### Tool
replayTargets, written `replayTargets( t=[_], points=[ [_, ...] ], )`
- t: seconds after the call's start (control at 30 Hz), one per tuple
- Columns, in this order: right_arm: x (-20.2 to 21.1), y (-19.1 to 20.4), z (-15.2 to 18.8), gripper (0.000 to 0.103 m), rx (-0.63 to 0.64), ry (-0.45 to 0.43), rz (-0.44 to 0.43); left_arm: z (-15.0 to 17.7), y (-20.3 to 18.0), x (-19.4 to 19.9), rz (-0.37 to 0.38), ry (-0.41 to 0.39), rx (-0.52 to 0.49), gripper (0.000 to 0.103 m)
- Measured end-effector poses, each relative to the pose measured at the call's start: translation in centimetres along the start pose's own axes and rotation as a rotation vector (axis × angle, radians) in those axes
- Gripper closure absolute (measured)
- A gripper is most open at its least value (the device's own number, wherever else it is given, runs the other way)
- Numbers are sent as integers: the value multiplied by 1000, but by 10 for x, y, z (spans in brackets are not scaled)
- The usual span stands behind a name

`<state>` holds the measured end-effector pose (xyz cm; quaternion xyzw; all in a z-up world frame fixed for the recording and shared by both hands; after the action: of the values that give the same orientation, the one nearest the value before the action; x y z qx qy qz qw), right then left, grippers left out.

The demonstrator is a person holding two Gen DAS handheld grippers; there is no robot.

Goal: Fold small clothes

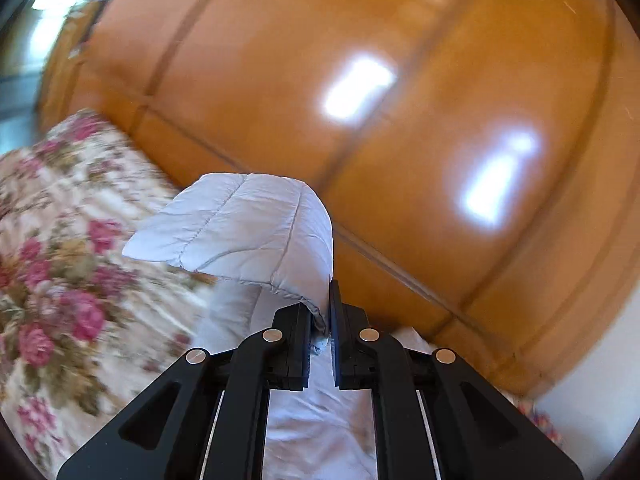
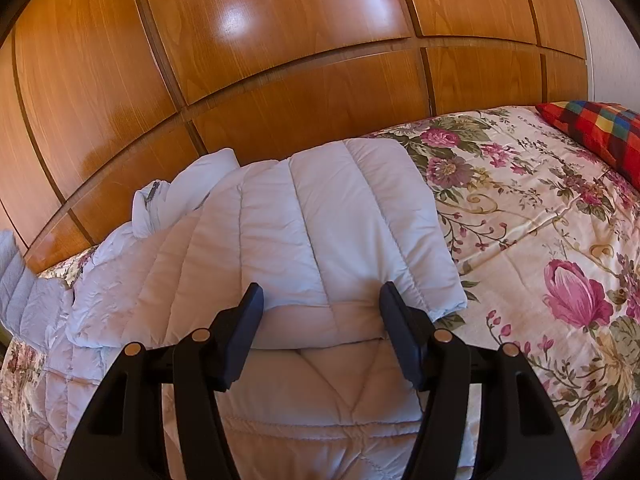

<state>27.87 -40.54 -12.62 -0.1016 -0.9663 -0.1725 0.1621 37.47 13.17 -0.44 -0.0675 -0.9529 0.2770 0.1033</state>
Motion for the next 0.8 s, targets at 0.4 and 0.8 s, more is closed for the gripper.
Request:
replayTargets(
  t=[0.4, 0.8],
  points=[
    [0, 0, -1, 42, -10, -3, -7, 178, -128, -32, 145, 282, -240, 97],
    [1, 0, -1, 42, -26, -8, -16, 236, -119, -30, 72, 319, -325, 97]
  ],
)
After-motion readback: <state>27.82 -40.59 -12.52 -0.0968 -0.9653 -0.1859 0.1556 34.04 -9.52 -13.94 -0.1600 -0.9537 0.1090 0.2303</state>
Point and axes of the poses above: each gripper's, at about its wrist camera, not at the fingertips, and x roughly against the way its jaws point, y to its left, z to its underside, the point moved 10 cm from there along -x, roughly the way its jaws point, and after that the axes turned 14 degrees about -y, right-handed, at the moved point
